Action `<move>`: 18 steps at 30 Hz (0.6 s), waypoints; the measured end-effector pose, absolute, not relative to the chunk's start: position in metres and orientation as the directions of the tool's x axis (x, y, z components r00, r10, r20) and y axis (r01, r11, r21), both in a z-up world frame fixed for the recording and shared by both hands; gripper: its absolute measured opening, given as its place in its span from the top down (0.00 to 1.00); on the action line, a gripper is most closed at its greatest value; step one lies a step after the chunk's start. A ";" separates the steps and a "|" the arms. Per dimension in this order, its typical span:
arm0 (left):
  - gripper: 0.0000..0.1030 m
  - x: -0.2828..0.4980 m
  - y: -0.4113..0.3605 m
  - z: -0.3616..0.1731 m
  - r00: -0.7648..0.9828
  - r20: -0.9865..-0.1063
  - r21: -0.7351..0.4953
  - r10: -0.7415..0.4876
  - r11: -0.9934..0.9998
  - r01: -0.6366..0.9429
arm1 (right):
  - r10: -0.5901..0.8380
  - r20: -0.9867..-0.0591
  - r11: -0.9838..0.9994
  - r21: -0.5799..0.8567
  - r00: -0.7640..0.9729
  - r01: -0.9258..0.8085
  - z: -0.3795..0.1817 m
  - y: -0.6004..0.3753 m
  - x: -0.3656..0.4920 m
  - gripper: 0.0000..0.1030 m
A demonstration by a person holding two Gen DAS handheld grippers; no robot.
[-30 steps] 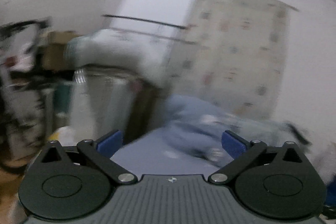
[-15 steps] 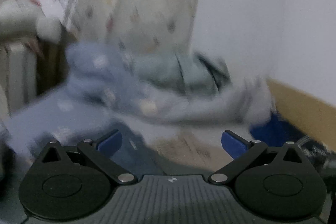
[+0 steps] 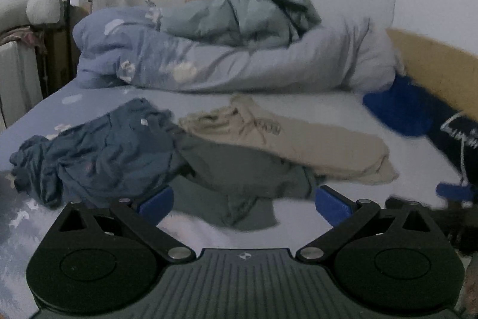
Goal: Fold clothes
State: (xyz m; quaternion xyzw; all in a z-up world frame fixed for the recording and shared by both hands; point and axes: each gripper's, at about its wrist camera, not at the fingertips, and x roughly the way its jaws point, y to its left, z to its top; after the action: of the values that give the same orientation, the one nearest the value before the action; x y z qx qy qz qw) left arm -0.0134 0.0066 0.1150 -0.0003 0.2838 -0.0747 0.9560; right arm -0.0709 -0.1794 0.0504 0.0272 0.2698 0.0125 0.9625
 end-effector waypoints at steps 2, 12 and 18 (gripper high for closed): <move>0.00 -0.016 -0.005 0.108 0.826 -0.549 -0.012 -0.131 0.989 0.149 | 0.036 -0.512 0.997 0.073 0.858 0.001 0.041 -0.185 -0.068 0.00; 0.00 -0.011 -0.022 0.061 0.830 -0.542 0.024 -0.131 0.985 0.171 | 0.005 -0.526 0.994 0.098 0.851 0.055 -0.013 -0.207 -0.046 0.00; 0.00 0.003 -0.025 0.030 0.837 -0.532 0.041 -0.130 0.983 0.179 | -0.019 -0.531 0.991 0.102 0.847 0.087 -0.049 -0.214 -0.040 0.00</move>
State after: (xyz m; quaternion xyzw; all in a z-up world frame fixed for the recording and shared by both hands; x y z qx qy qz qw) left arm 0.0029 -0.0250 0.0302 0.0445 0.2740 -0.0806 0.9573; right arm -0.0402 -0.2145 -0.0493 0.0610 0.2752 -0.0276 0.9590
